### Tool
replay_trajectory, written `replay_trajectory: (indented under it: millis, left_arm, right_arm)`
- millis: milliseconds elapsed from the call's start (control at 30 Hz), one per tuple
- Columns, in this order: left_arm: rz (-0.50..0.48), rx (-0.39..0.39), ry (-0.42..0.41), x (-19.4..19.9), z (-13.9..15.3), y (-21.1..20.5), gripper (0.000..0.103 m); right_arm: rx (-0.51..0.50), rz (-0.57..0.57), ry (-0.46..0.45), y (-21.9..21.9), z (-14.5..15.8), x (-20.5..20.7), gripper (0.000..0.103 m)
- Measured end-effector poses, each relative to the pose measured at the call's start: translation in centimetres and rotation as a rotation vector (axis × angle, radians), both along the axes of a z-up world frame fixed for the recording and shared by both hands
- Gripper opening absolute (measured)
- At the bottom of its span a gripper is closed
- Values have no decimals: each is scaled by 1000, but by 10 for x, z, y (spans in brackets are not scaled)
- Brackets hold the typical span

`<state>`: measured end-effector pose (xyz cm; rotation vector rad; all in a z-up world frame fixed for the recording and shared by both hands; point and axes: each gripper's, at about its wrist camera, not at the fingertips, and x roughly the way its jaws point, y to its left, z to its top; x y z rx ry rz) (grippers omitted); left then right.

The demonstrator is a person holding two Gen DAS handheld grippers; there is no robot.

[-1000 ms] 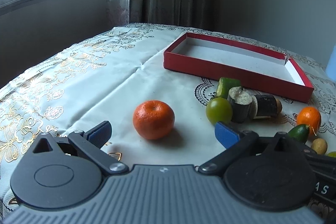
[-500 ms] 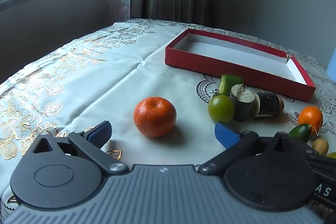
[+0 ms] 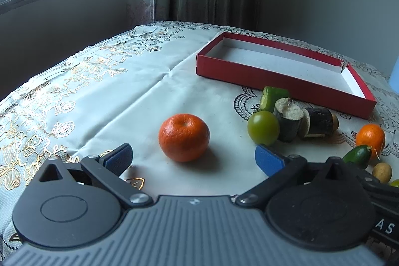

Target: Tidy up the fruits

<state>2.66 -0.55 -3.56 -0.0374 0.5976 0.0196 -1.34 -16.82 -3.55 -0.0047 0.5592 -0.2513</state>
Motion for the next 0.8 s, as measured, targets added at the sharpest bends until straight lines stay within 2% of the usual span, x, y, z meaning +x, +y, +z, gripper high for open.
replay_trajectory:
  millis: [800]
  left_arm:
    - [0,2,2,1,-1,0,103]
  right_arm:
    - [4,5,0,1,0,0,103]
